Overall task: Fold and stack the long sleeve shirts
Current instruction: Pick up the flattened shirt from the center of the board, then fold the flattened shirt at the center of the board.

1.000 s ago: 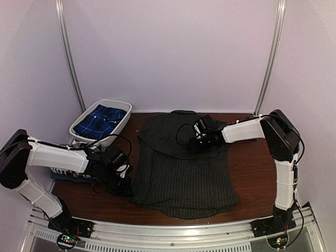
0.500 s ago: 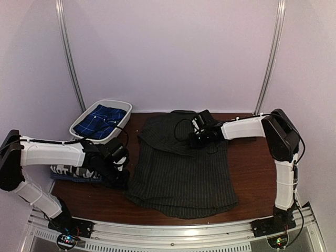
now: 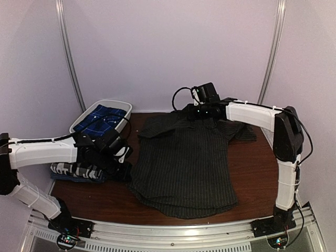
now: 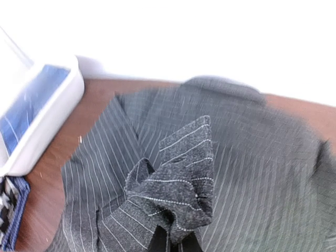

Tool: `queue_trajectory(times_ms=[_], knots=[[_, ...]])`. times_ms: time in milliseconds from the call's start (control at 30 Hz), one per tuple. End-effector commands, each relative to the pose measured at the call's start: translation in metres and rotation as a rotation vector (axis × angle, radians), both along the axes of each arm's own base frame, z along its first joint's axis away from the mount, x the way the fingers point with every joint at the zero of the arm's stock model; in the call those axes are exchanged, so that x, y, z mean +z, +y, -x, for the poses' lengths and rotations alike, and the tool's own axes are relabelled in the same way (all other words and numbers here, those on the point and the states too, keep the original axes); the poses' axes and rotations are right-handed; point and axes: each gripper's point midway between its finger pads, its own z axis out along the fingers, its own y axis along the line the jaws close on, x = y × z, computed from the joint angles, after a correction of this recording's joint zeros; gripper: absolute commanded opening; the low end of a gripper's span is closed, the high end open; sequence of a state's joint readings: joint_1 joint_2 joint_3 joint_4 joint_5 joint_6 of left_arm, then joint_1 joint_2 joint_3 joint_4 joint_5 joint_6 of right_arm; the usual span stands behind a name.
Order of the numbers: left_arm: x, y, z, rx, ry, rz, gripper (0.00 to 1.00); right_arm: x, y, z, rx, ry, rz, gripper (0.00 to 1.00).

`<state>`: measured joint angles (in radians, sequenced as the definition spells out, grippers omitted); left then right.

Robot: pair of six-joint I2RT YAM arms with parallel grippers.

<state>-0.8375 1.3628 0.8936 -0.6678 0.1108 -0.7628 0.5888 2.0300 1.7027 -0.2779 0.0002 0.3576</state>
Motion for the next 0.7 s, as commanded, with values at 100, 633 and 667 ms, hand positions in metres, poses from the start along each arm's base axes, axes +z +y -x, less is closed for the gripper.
queue_trajectory(times_ms=[100, 633, 667], knots=[[0.020, -0.053, 0.010, -0.217, -0.042, 0.062, 0.00, 0.081, -0.061, -0.024, -0.120, -0.135, 0.004, 0.00], [0.005, -0.142, 0.033, -0.534, 0.035, 0.119, 0.00, 0.101, -0.190, -0.020, -0.330, -0.167, 0.024, 0.00], [0.003, -0.145, 0.034, -0.544, 0.044, 0.124, 0.00, 0.101, -0.193, -0.019, -0.335, -0.169, 0.025, 0.00]])
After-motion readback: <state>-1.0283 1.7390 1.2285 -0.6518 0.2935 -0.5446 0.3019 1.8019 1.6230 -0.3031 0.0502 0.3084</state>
